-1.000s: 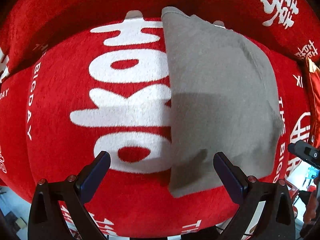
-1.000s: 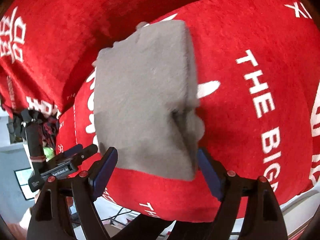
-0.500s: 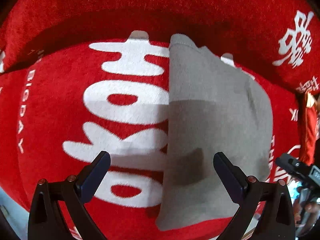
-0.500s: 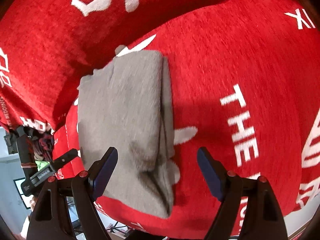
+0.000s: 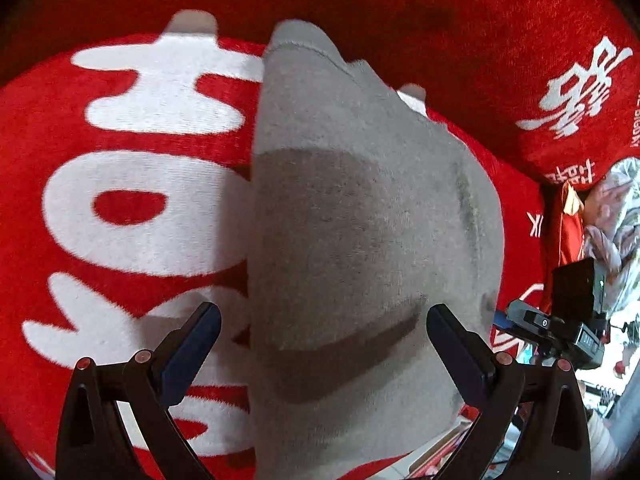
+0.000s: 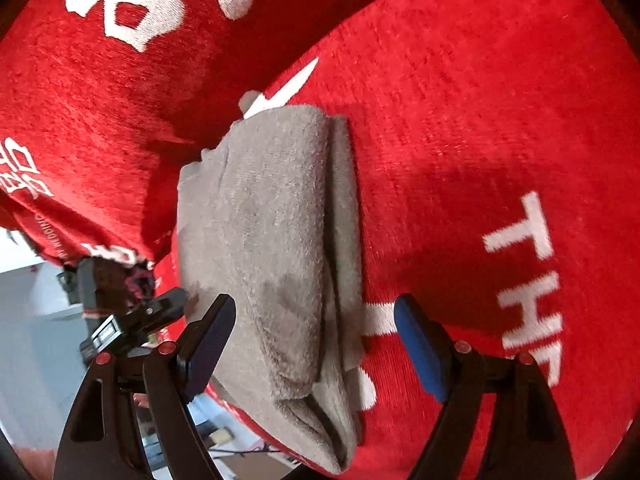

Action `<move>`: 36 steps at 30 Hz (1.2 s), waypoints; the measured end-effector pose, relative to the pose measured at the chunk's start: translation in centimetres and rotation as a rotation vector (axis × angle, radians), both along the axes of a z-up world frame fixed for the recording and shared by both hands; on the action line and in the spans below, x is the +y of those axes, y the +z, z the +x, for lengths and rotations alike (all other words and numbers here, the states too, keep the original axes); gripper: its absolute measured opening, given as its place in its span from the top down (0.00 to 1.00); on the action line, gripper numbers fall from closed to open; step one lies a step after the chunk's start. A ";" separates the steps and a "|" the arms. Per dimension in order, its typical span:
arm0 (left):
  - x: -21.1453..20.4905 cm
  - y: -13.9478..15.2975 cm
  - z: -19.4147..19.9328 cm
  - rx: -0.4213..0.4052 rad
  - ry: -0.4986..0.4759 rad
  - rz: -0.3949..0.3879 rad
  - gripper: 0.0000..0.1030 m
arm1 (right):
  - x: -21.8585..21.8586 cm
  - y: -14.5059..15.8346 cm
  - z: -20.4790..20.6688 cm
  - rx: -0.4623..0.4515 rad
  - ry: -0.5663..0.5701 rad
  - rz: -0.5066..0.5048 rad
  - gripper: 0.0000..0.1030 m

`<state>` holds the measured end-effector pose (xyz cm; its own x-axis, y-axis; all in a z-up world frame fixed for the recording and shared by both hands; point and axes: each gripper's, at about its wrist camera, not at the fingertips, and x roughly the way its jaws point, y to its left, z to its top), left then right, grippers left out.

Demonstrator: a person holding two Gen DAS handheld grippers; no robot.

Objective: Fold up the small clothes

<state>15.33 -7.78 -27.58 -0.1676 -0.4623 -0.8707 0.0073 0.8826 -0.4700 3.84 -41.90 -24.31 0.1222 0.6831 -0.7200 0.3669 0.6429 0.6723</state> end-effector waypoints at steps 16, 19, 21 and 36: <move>-3.2 -0.4 -0.1 -0.033 -0.061 0.021 0.13 | 3.2 -1.5 2.9 -0.051 0.011 0.136 0.17; -2.2 0.1 -0.1 -0.047 -0.034 -0.006 0.32 | 3.0 -1.9 2.4 -0.014 -0.028 0.168 0.27; -1.6 0.5 -0.1 -0.051 -0.022 -0.042 0.45 | 3.3 -2.2 2.2 0.029 -0.012 0.122 0.52; 1.8 7.5 -2.0 -0.147 -0.008 -0.216 0.56 | 6.5 4.2 0.7 -0.065 -0.077 0.301 0.70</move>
